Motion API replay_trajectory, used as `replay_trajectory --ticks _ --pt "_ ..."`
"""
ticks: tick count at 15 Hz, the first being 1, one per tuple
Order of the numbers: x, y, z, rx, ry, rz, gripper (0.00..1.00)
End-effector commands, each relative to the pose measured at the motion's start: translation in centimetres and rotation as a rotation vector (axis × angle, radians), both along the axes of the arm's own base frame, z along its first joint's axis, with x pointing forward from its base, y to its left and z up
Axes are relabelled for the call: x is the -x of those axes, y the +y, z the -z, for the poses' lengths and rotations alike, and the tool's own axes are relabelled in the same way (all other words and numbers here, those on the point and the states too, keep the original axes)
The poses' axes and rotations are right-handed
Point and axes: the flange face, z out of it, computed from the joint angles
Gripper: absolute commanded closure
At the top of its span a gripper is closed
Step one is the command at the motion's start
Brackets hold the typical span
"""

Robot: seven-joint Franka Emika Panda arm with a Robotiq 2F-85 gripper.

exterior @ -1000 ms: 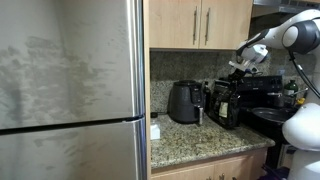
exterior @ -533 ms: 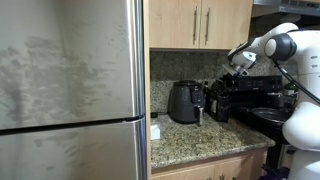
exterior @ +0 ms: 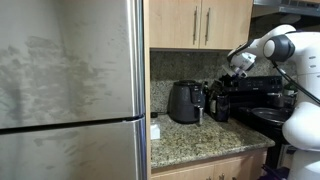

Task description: Take the object and put it near the stove

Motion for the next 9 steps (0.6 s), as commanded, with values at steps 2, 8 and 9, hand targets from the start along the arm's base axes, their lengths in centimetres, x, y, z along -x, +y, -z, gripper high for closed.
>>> replay_trajectory --ticks 2,8,9 --pt "-2.4 -0.6 2.0 -0.037 -0.111 0.02 0.99" --pt "0.0 -1.7 2.8 0.006 0.013 0.054 0.73" --pt "0.9 -2.0 2.4 0.037 0.043 0.069 0.72"
